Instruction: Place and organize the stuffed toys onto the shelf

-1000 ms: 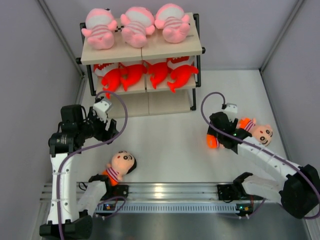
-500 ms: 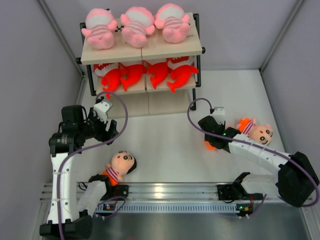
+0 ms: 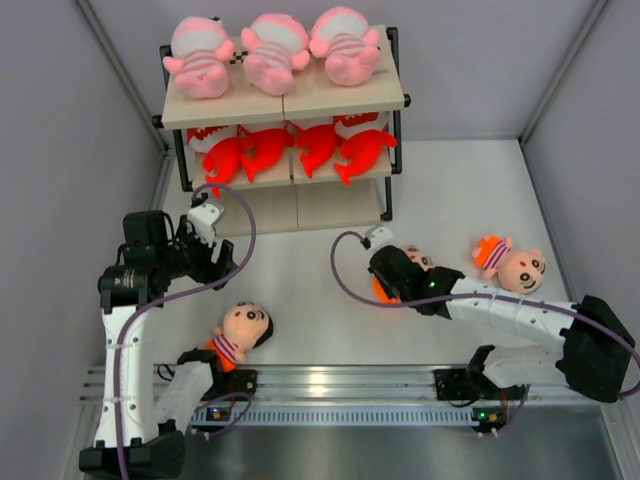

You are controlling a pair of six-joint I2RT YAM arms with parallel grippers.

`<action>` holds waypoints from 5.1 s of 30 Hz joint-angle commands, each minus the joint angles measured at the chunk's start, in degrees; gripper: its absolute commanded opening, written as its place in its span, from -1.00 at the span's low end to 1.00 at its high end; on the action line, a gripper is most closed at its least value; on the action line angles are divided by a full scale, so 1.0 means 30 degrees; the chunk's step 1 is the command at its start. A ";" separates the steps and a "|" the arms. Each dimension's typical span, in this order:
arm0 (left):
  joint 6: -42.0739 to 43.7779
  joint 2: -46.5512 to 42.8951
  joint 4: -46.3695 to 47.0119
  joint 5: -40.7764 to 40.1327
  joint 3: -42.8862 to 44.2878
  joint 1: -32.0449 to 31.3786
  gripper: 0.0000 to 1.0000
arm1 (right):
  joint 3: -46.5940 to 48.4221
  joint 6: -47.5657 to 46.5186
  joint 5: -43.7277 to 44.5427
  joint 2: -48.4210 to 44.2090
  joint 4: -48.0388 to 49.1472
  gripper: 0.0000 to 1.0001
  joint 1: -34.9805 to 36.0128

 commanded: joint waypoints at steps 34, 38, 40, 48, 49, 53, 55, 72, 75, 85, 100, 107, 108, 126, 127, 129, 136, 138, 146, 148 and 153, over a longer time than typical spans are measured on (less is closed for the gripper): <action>0.8750 0.0074 -0.1811 0.6597 -0.1500 -0.0187 0.35 | 1.1583 -1.1362 -1.8936 0.6462 1.0332 -1.00 0.5396; 0.8692 -0.0014 -0.1811 0.6394 -0.1530 -0.0216 -0.98 | 1.1466 -1.0865 -1.8470 0.6345 1.0744 -0.94 0.5455; 0.8488 -0.0101 -0.1811 0.6305 -0.1559 -0.0187 -1.00 | 1.1147 -1.0688 -1.7389 0.5996 1.0365 -0.54 0.5425; 0.7286 0.0073 -0.1431 0.6889 -0.1530 -0.0158 -1.00 | 0.7340 -0.9925 -1.1358 0.3271 1.1033 0.33 0.6358; 0.7169 0.0190 -0.1372 0.6978 -0.1501 -0.0158 -1.00 | 0.6697 -0.9983 -1.1030 0.2891 1.1501 0.34 0.6595; 0.7109 0.0337 -0.1401 0.7359 -0.1442 -0.0158 -1.00 | 0.6426 -0.9574 -1.0265 0.3062 1.1652 0.33 0.7037; 0.7081 0.0338 -0.1372 0.7330 -0.1442 -0.0158 -1.00 | 0.6630 -0.9428 -1.0440 0.3529 1.1739 0.31 0.7066; 0.5883 0.0190 -0.1372 0.5409 -0.1355 -0.0158 -0.62 | 0.9035 -1.1122 -0.6754 0.6666 1.1038 -1.00 0.7067; 0.3434 0.0571 -0.1343 0.2361 -0.0741 -0.0158 0.23 | 0.9326 -1.2412 -0.6020 0.7397 1.0569 -1.00 0.6717; -0.1356 0.0251 -0.0932 -0.6817 0.2484 -0.0158 0.52 | 1.2839 -1.6222 -0.4844 1.2461 1.1066 -1.00 0.5192; -0.2294 -0.0014 -0.1020 -0.9398 0.2747 -0.0187 0.53 | 1.9901 -1.7806 -0.5489 1.9409 1.1212 -1.00 0.2907; -0.2324 -0.0072 -0.0991 -0.8929 0.2514 -0.0128 0.53 | 2.2391 -1.7660 -0.5054 2.1577 1.1652 -1.00 0.2643; -0.2324 -0.0073 -0.1020 -0.8930 0.2513 -0.0099 0.53 | 2.2916 -1.7631 -0.4876 2.2043 1.1768 -1.00 0.2613; -0.2207 -0.0306 -0.1079 -0.8110 0.2103 -0.0041 0.53 | 2.2457 -1.5610 -0.4523 2.1557 1.1971 -0.11 0.2671; -0.2149 -0.0336 -0.1079 -0.7993 0.2045 -0.0041 0.53 | 2.2046 -1.5261 -0.4552 2.1173 1.2061 -0.04 0.2759; -0.2119 -0.0395 -0.1108 -0.7788 0.1957 -0.0070 0.53 | 2.0787 -1.4617 -0.4465 2.0063 1.2585 0.20 0.3051; -0.2002 -0.0804 -0.1255 -0.7670 0.1810 0.0018 0.53 | 1.7563 -1.3385 -0.2679 1.6223 1.3618 0.50 0.4223; -0.2031 -0.0922 -0.1255 -0.7962 0.1694 0.0047 0.53 | 1.6247 -1.2190 -0.2267 1.4530 1.3323 0.53 0.4779; -0.2002 -0.1303 -0.1255 -0.8168 0.1225 0.0077 0.53 | 1.1382 -0.3841 -0.5545 1.0652 1.0890 0.58 0.7737; -0.1944 -0.1332 -0.1284 -0.8168 0.1166 0.0135 0.53 | 1.1144 -0.2516 -0.6014 1.0767 1.0978 0.58 0.8991; -0.1943 -0.1654 -0.1255 -0.8285 0.1137 0.0164 0.53 | 1.2432 -0.3187 -0.5403 1.2348 0.9923 0.52 1.1429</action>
